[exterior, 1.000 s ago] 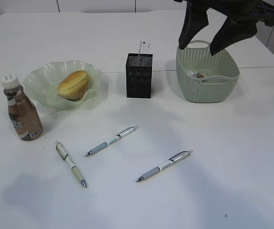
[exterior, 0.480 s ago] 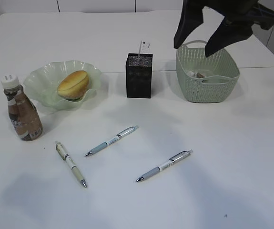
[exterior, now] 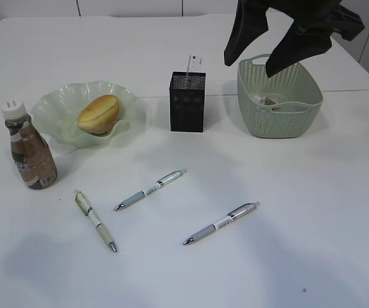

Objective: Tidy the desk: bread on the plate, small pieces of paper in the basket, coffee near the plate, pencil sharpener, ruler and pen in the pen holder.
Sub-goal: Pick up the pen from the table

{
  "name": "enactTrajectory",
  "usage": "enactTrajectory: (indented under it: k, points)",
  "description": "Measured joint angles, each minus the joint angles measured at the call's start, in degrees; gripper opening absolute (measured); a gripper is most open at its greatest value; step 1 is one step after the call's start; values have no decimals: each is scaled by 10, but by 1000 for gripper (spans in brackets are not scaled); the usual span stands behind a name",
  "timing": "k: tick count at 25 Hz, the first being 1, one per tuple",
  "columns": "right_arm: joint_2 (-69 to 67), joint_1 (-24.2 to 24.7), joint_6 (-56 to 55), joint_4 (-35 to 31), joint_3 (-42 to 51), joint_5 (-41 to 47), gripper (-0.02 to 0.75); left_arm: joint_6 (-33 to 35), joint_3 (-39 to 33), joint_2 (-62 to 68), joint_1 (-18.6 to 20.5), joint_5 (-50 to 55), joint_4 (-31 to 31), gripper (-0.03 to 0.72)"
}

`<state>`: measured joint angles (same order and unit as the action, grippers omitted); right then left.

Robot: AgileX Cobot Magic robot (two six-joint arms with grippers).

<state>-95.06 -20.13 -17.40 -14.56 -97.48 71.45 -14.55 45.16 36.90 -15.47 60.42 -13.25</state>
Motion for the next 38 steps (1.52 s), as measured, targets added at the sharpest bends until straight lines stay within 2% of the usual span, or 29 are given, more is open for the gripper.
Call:
enactTrajectory:
  k: [21, 28, 30, 31, 32, 38]
  points:
    - [0, 0, 1, 15, 0, 0, 478, 8, 0, 0, 0, 11, 0, 527]
    - [0, 0, 36, 108, 0, 0, 478, 31, 0, 0, 0, 11, 19, 527]
    - [0, 0, 38, 176, 0, 0, 478, 35, 0, 0, 0, 11, 20, 527]
    - [0, 0, 38, 176, 0, 0, 478, 36, 0, 0, 0, 9, 20, 527]
    - [0, 0, 39, 222, 0, 0, 478, 37, 0, 0, 0, 8, 21, 527]
    - [0, 4, 42, 254, 0, 0, 478, 42, 15, 34, 0, 0, 32, 527]
